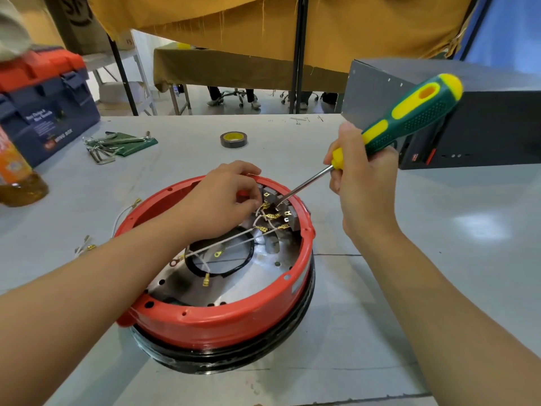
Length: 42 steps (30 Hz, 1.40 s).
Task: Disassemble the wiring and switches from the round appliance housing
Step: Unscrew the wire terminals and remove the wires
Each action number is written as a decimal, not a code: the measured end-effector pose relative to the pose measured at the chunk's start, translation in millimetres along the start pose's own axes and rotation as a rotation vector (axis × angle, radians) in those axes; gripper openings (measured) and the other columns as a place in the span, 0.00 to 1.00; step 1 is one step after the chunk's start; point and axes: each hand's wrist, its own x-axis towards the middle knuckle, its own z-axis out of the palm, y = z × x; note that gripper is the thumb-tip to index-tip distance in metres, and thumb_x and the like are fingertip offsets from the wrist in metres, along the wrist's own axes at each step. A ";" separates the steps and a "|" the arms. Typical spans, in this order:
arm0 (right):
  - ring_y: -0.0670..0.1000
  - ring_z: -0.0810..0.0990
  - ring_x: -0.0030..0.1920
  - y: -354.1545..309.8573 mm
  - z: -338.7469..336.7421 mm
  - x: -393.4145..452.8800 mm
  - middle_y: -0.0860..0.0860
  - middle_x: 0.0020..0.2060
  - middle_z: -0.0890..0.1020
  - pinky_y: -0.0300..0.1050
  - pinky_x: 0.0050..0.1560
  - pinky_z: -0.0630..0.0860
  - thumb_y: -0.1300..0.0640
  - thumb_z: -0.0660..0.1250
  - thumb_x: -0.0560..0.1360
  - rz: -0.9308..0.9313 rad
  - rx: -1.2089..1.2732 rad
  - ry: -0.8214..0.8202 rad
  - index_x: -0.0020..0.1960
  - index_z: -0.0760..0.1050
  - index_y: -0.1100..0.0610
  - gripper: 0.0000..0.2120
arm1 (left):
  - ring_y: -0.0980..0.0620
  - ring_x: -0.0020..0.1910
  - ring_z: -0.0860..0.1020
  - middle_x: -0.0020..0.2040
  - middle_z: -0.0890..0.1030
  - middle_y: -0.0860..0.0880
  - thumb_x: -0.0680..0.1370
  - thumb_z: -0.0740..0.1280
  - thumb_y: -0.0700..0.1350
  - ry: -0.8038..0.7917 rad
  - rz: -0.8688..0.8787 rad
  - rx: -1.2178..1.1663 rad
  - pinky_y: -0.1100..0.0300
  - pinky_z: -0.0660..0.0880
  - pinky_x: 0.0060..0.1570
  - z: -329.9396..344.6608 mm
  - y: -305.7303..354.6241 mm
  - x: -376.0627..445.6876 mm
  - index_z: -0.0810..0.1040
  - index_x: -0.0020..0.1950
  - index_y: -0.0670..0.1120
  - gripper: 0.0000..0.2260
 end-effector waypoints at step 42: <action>0.46 0.70 0.27 -9.5 -7.0 -2.0 0.44 0.24 0.70 0.39 0.31 0.69 0.56 0.63 0.75 -0.284 -0.145 -0.046 0.34 0.68 0.48 0.12 | 0.52 0.61 0.72 0.67 0.74 0.51 0.74 0.67 0.40 -0.119 0.014 0.100 0.70 0.60 0.48 -13.2 6.5 9.1 0.79 0.45 0.46 0.03</action>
